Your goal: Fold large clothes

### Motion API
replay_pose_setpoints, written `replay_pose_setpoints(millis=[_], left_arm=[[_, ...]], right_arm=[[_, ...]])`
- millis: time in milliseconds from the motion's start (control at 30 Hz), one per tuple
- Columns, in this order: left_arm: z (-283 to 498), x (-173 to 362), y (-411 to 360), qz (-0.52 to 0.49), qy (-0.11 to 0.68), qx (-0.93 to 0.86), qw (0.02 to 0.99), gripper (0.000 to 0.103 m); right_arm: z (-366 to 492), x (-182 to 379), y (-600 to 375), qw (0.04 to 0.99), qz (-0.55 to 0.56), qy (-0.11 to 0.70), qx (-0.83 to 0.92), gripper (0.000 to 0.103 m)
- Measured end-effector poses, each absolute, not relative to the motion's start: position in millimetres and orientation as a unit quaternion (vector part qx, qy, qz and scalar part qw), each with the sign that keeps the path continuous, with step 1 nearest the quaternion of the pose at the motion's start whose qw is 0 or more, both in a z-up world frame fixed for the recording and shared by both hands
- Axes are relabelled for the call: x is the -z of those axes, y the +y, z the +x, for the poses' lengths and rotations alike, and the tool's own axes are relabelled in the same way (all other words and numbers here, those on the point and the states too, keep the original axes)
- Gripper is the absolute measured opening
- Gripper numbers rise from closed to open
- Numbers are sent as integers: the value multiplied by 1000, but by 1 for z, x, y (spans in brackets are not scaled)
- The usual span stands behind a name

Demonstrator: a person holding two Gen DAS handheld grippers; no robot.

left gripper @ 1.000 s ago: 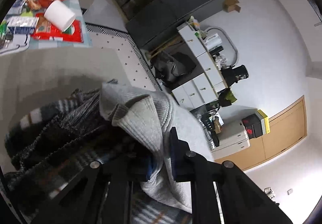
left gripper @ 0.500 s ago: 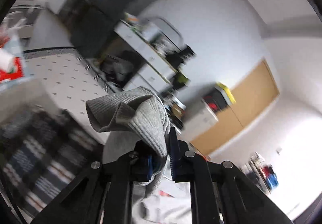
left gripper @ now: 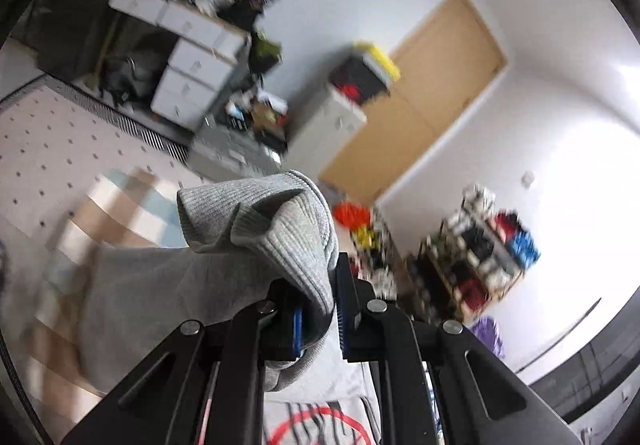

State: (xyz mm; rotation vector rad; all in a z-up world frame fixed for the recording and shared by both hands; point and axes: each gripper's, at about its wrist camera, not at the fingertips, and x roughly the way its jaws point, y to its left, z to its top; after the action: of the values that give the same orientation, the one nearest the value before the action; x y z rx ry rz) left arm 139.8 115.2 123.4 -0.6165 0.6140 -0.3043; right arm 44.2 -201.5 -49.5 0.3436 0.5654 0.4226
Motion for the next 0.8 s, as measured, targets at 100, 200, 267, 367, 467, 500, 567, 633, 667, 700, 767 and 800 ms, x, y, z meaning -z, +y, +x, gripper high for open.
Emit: replay_pose_setpoints(millis=[100, 200, 267, 367, 467, 500, 567, 633, 667, 700, 767, 800], left_arm=[[158, -98, 64, -265, 337, 157, 889, 7], [179, -63, 26, -242, 380, 164, 878, 7], [195, -40, -1, -231, 409, 173, 866, 7], [206, -20, -36, -206, 431, 180, 860, 7], [211, 6, -64, -191, 452, 201, 848, 7], [214, 12, -75, -188, 461, 209, 842, 7], [218, 15, -91, -181, 478, 226, 829, 9], [221, 26, -103, -157, 518, 221, 811, 15], [219, 24, -102, -157, 528, 230, 802, 15], [219, 20, -105, -158, 532, 244, 796, 15], [209, 11, -98, -147, 531, 264, 791, 44], [202, 4, -91, -148, 526, 276, 791, 60]], right_arm=[[37, 40, -219, 930, 183, 243, -206, 103], [40, 38, -247, 930, 214, 236, -182, 103], [43, 41, -263, 930, 231, 235, -162, 103], [46, 46, -286, 930, 244, 232, -145, 103], [48, 52, -302, 933, 242, 233, -127, 103], [48, 54, -307, 933, 244, 235, -124, 103], [52, 60, -316, 929, 256, 244, -108, 103], [58, 67, -324, 923, 269, 256, -98, 103], [60, 71, -327, 920, 273, 264, -93, 103], [61, 74, -328, 919, 274, 269, -90, 103], [65, 80, -329, 914, 275, 287, -83, 103], [67, 83, -328, 911, 275, 297, -83, 103]])
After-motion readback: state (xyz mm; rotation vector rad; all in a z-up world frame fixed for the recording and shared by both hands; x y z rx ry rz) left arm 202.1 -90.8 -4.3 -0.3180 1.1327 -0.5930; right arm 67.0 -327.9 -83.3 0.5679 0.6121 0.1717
